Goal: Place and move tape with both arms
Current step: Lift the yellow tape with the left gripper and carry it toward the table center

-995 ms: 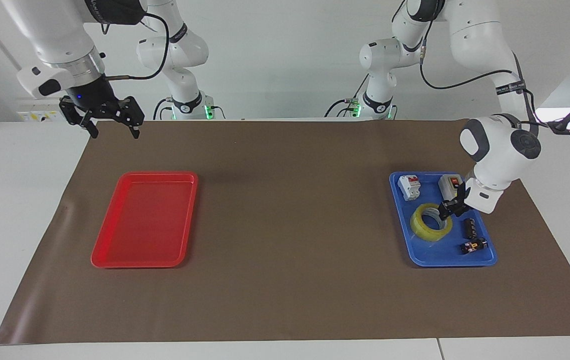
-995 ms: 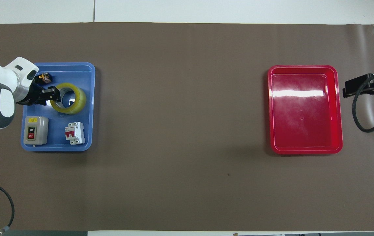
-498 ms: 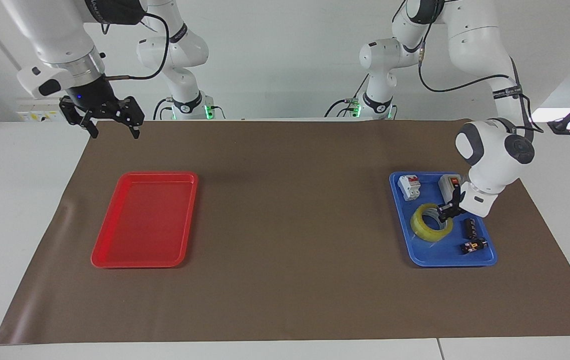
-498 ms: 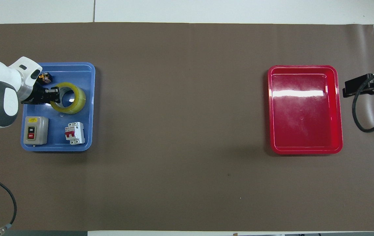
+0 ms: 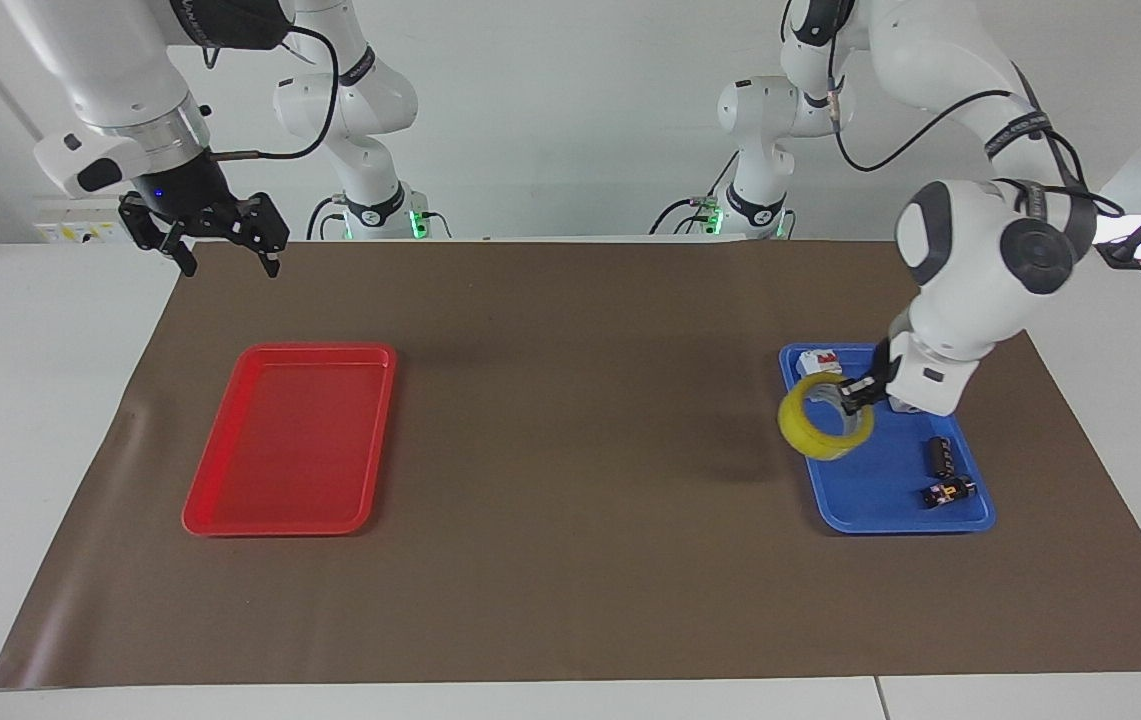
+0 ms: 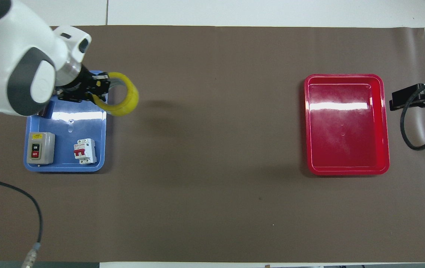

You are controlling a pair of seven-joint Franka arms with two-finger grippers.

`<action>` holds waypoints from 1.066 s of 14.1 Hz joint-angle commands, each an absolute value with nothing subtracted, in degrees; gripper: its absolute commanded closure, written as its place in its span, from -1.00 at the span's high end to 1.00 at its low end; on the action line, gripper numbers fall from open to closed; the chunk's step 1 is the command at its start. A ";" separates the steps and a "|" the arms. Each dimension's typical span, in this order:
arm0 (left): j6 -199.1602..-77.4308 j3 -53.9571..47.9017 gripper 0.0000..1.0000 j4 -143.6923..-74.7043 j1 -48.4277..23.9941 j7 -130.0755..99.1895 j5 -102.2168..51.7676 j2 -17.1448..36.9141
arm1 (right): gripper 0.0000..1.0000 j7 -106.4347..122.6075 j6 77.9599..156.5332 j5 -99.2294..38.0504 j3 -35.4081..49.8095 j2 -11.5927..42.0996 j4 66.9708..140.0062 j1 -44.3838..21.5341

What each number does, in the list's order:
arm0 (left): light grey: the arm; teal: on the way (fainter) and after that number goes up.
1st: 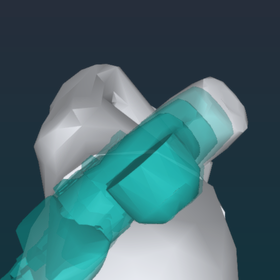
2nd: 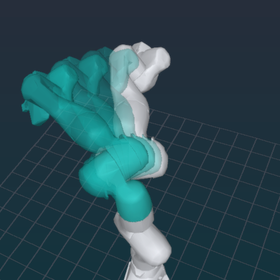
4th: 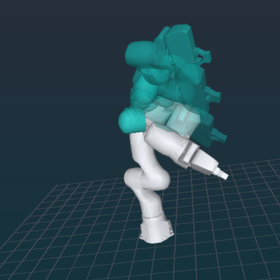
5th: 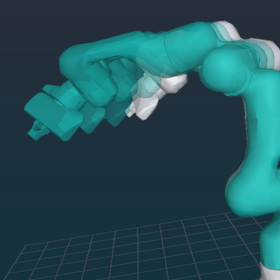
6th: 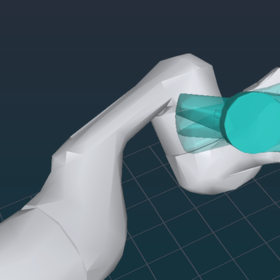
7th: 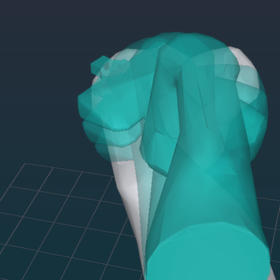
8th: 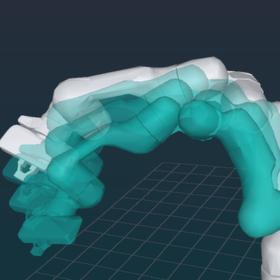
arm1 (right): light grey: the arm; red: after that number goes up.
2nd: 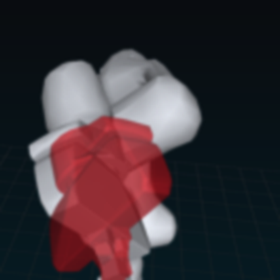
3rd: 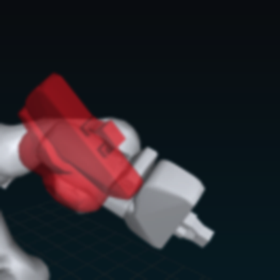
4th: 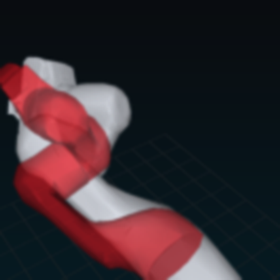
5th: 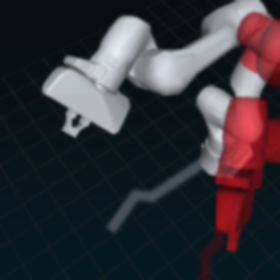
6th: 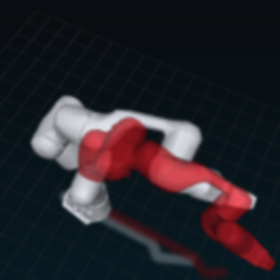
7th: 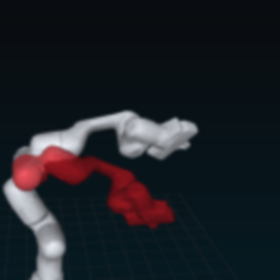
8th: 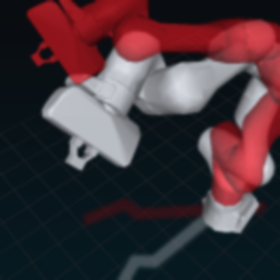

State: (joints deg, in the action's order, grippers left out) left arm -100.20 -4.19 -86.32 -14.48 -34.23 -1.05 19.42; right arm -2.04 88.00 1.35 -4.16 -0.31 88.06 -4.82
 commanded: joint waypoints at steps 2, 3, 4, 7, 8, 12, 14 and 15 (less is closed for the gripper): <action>-109.75 -3.17 -1.00 -86.92 -26.25 -47.69 -2.99 23.02 | 1.00 -1.23 87.80 0.70 -3.95 -0.79 88.51 -4.04; -111.78 -3.16 -1.00 -86.84 -28.98 -51.47 -2.38 25.81 | 1.00 -1.23 87.89 0.70 -3.87 -0.79 88.51 -4.04; -113.28 -3.08 -1.00 -87.10 -31.00 -53.33 -1.94 27.75 | 1.00 -1.23 87.89 0.62 -3.87 -0.79 88.51 -4.04; -117.76 -3.08 -1.00 -91.66 -33.13 -55.02 -1.41 28.74 | 1.00 -1.23 87.89 0.62 -3.87 -0.88 88.51 -4.04; -118.03 -3.08 -1.00 -92.37 -33.13 -55.02 -1.41 28.57 | 1.00 -1.23 87.89 0.62 -3.87 -0.88 88.59 -4.04; -116.03 -2.81 1.00 -91.50 -32.79 -55.11 -0.62 28.21 | 1.00 -1.23 87.89 0.53 -3.87 -0.88 88.59 -4.04; -112.17 -0.63 1.00 -90.96 -31.04 -54.32 0.96 23.67 | 1.00 -1.32 87.89 0.53 -3.96 -0.97 88.68 -3.96; -109.89 -0.53 1.00 -91.40 -28.07 -53.79 0.97 20.34 | 1.00 -1.32 87.98 0.53 -3.87 -0.97 88.86 -4.04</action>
